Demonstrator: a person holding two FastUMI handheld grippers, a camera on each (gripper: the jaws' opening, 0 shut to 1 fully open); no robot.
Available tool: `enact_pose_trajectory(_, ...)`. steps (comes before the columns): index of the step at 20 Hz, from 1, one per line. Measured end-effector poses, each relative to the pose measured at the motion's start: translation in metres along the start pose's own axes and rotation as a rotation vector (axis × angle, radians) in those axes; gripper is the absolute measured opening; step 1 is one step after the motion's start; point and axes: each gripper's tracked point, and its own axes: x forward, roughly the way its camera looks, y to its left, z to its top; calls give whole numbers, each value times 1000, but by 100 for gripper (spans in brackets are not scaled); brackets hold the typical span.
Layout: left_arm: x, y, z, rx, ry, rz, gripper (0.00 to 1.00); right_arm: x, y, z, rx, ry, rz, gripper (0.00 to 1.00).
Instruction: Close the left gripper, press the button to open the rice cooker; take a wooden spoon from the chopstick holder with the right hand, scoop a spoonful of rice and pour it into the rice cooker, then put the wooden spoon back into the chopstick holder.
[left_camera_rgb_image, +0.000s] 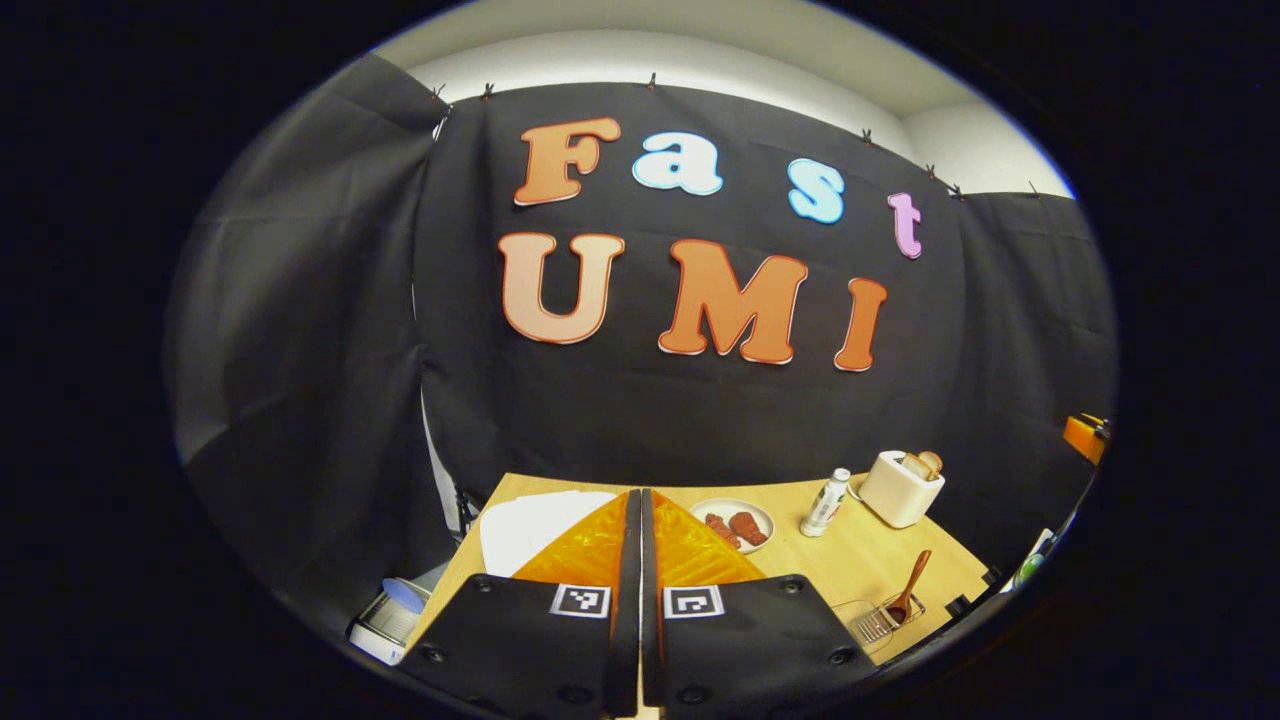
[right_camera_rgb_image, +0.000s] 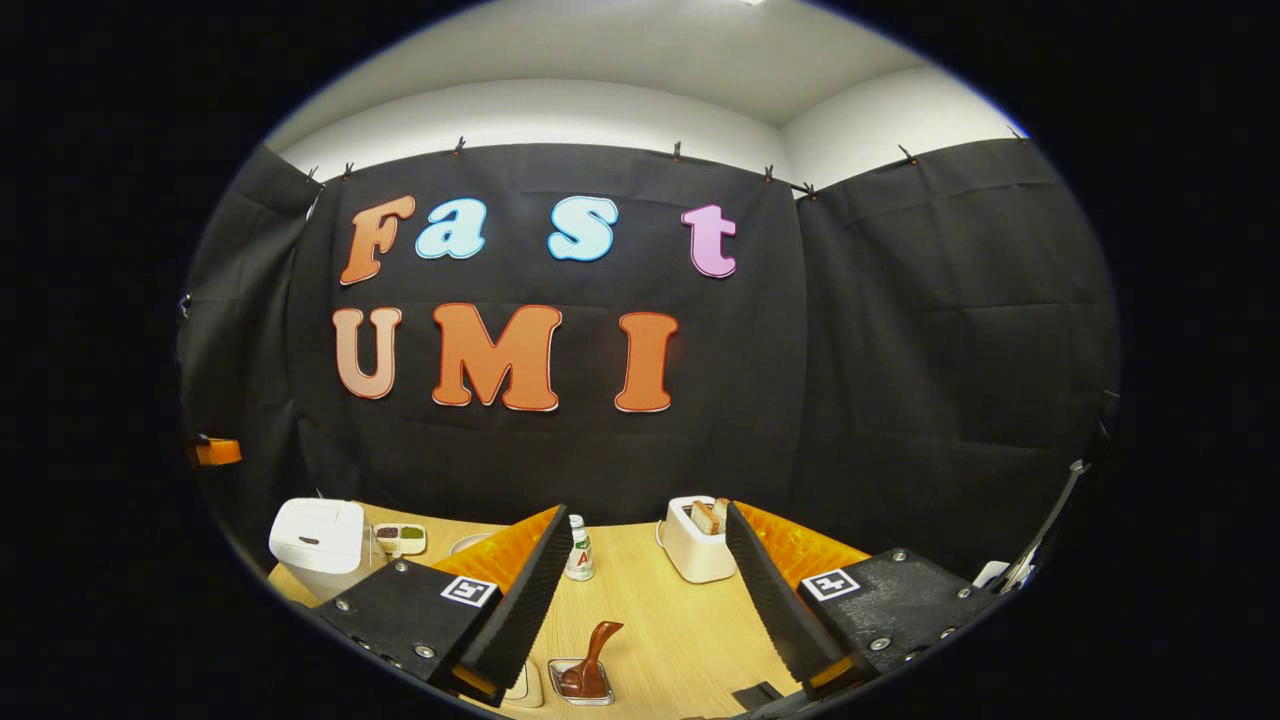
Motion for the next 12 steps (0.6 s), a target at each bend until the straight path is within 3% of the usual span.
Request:
enact_pose_trajectory(2, 22, 10, -19, -25, 49, 6, 5, 3, 0, -3, -11, 7, 1, 100)
enact_pose_trajectory(3, 32, 12, -28, -26, 74, 15, 5, 4, -1, -3, -17, 11, 0, 95)
enact_pose_trajectory(5, 48, 22, -48, -29, 115, 34, 6, 7, 0, -6, -21, 24, 1, 100)
enact_pose_trajectory(6, 56, 26, -56, -31, 135, 37, 5, 9, 1, -7, -20, 27, 1, 95)
enact_pose_trajectory(12, 90, 37, -107, -69, 251, 43, 5, 18, -2, -16, -19, 51, -6, 95)
